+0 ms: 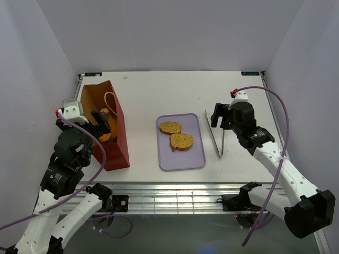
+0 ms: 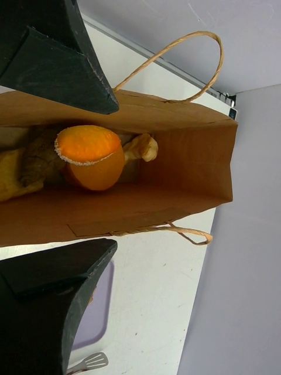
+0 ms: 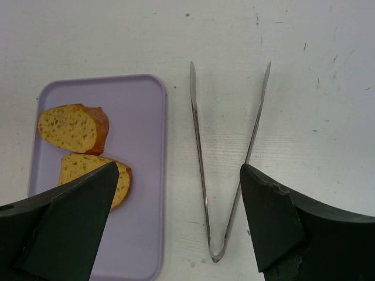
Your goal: Place the fake bread into the paper bag
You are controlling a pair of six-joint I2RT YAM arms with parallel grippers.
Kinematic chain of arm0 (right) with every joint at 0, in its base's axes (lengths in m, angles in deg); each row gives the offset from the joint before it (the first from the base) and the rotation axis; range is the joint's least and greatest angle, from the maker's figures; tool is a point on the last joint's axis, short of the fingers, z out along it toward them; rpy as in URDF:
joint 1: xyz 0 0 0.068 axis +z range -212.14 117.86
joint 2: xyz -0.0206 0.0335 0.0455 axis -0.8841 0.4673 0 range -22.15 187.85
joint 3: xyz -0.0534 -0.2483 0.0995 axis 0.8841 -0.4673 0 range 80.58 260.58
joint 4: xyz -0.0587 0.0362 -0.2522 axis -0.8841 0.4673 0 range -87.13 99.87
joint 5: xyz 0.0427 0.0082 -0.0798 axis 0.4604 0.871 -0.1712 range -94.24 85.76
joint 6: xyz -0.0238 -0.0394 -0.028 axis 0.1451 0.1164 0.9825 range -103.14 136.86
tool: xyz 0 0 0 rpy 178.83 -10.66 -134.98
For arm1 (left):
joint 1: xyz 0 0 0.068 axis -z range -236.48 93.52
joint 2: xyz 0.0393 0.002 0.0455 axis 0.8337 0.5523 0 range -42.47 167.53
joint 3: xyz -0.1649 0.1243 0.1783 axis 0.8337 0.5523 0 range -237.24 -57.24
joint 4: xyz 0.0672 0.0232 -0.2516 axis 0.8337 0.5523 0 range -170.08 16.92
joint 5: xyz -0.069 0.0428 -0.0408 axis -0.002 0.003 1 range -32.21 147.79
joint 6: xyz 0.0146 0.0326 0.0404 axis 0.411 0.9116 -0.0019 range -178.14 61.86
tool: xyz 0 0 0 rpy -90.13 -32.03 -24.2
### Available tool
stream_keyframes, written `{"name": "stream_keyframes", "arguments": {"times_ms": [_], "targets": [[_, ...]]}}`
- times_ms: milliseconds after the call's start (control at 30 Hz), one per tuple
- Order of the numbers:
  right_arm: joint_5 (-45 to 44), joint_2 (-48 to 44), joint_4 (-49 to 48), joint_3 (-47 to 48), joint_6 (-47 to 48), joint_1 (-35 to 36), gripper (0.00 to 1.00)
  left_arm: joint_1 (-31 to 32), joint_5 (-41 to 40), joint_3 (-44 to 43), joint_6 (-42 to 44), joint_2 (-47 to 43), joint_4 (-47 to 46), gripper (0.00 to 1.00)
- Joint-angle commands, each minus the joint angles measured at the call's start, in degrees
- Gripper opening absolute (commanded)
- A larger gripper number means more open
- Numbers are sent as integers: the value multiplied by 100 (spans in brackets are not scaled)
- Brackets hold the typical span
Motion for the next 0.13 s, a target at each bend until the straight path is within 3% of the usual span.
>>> {"name": "stream_keyframes", "arguments": {"times_ms": [0,100], "targets": [[-63,-76,-181,-91,-29,14,90,20,11,16,-12,-12,68,98],[-115,-49,-138,-74,-29,14,90,20,20,-45,32,5,68,98]]}}
